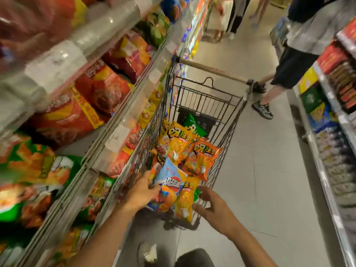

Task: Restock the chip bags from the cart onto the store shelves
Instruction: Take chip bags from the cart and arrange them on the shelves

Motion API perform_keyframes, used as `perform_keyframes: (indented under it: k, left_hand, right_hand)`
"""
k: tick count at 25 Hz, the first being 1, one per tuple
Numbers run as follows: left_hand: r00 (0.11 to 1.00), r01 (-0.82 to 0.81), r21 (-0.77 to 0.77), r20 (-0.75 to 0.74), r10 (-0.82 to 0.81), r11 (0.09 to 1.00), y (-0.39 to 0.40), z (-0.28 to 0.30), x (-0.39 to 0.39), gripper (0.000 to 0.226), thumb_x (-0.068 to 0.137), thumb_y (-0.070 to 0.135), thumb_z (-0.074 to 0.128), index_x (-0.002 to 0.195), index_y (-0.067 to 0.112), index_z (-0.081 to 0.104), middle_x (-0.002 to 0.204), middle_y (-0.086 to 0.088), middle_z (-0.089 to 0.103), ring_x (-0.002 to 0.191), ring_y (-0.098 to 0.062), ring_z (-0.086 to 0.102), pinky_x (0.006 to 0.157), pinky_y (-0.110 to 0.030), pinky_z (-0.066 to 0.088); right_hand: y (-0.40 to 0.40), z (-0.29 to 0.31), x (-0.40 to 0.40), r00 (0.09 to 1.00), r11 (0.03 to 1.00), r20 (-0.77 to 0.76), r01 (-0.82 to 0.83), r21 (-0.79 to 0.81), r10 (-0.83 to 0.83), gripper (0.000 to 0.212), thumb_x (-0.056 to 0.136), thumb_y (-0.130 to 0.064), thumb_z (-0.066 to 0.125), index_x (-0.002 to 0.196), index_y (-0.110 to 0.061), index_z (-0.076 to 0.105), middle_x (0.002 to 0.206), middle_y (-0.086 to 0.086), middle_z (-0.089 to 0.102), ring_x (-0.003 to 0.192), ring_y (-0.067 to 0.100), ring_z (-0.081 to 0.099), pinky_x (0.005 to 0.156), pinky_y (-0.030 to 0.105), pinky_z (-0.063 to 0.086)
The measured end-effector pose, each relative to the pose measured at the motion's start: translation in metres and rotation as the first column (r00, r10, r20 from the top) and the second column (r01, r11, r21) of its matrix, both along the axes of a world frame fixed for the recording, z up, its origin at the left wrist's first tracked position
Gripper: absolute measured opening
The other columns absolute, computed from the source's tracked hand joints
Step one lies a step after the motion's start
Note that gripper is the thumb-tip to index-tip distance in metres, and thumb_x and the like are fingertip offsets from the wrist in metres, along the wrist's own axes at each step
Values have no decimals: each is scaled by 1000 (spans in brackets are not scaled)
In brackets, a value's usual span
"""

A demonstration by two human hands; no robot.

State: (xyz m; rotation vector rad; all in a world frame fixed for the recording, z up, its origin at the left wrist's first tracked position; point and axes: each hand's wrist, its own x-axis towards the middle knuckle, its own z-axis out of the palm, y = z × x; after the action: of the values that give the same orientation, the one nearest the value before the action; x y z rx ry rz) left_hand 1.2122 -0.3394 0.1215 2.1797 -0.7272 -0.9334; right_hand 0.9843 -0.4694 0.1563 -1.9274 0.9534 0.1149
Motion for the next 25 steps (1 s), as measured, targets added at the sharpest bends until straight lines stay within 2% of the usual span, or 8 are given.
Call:
perform_keyframes:
  k: [2, 4, 9, 11, 14, 18, 21, 25]
  left_hand:
    - [998, 46, 86, -36, -43, 995, -18, -19, 12, 58, 89, 11, 72, 142, 6, 49, 131, -14, 60, 118, -31, 60, 86, -17, 46]
    - [998, 47, 136, -46, -42, 990, -40, -40, 22, 70, 88, 15, 75, 149, 6, 42, 145, -19, 49, 131, -33, 49, 102, -32, 43]
    - [997, 17, 287, -77, 6, 958, -81, -99, 33, 98, 83, 26, 81, 158, 8, 20, 162, -14, 27, 150, -28, 28, 118, -38, 28]
    - [997, 11, 381, -72, 18, 924, -87, -120, 30, 110, 79, 45, 82, 158, 7, 17, 164, -15, 22, 151, -30, 23, 120, -41, 24]
    - [990, -43, 483, -99, 103, 875, -90, -141, 18, 138, 60, 88, 61, 158, 3, 13, 167, -15, 11, 154, -34, 15, 123, -44, 16]
    - [995, -52, 617, -33, 92, 785, -88, -157, 6, 119, 68, 55, 85, 159, 13, 19, 165, -11, 17, 150, -35, 22, 116, -47, 29]
    - [996, -52, 682, -14, 83, 730, -97, -154, 8, 103, 73, 48, 83, 155, 14, 30, 159, -12, 28, 142, -37, 31, 107, -50, 39]
    - [983, -156, 615, 22, 182, 773, -102, -139, 10, 71, 77, 40, 82, 135, 10, 54, 133, -13, 56, 125, -35, 51, 96, -49, 48]
  right_hand:
    - [-27, -17, 20, 998, 999, -57, -30, 33, 32, 54, 94, -29, 71, 141, -29, 44, 123, -13, 57, 113, 7, 56, 82, 2, 41]
    - [-62, -37, 46, 997, 995, -75, -21, 98, 29, 54, 93, -30, 73, 136, -39, 41, 114, -23, 57, 107, 7, 61, 76, 0, 41]
    - [-154, -111, 129, 980, 905, -165, 171, 391, -114, 74, 91, -29, 76, 152, -18, 36, 131, 13, 64, 120, 32, 63, 96, 45, 52]
    - [-180, -139, 158, 942, 773, -260, 323, 546, -210, 62, 92, -26, 74, 145, -16, 42, 116, 14, 65, 105, 32, 70, 81, 43, 56]
    - [-204, -174, 198, 898, 650, -302, 441, 620, -321, 27, 91, -26, 76, 109, -19, 58, 85, 9, 67, 58, 11, 69, 50, 24, 52]
    - [-207, -189, 239, 854, 493, -392, 518, 699, -341, 76, 82, -38, 82, 144, -10, 50, 129, 15, 66, 100, 25, 69, 71, 29, 62]
    - [-205, -204, 252, 825, 424, -431, 560, 712, -365, 72, 81, -37, 83, 141, -10, 52, 131, 12, 63, 118, 32, 63, 95, 42, 57]
    - [-208, -206, 249, 833, 484, -388, 547, 683, -394, 68, 82, -35, 82, 141, -15, 54, 128, 7, 65, 101, 23, 64, 77, 30, 57]
